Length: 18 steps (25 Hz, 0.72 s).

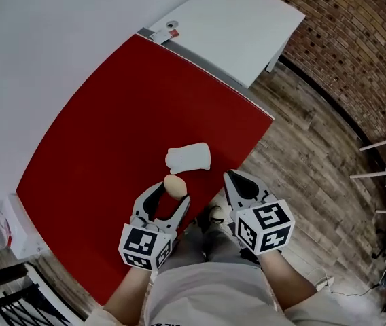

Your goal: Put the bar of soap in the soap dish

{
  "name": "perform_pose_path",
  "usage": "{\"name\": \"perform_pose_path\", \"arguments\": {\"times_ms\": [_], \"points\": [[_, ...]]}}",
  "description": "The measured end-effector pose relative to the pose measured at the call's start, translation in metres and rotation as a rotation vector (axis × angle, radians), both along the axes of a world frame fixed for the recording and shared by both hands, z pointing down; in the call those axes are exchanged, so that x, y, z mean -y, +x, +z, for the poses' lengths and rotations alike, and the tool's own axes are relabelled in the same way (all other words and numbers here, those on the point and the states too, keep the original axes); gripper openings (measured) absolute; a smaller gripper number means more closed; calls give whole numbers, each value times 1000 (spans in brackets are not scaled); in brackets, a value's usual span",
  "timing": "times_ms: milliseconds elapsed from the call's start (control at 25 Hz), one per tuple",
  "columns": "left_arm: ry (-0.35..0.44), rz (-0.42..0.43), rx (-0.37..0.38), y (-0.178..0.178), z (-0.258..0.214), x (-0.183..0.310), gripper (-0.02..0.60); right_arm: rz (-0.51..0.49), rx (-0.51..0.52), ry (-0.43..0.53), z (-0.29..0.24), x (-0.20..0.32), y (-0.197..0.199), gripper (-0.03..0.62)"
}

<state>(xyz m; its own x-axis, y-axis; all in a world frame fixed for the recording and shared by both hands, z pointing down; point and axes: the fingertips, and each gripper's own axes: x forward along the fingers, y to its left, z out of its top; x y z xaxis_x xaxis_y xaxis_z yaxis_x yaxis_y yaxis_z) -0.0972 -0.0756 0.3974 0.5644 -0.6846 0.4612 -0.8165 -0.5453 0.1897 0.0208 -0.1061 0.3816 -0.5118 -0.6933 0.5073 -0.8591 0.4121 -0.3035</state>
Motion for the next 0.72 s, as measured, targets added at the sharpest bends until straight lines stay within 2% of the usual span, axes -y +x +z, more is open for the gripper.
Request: {"name": "perform_pose_path", "arguments": {"times_ms": [280,440,560,720], "points": [[14,12,30,-2,19,37,261,-10,2,-8,15,25,-5,5],[15,64,67,-2,33,51,261,-12,-1,-20,29,34,-6,5],[46,182,146,1,40,62,261,-18,-1,-28,35,41,-10,5],[130,441,319,11,46,76,261,-29,-4,-34,42,46,-12,5]]}}
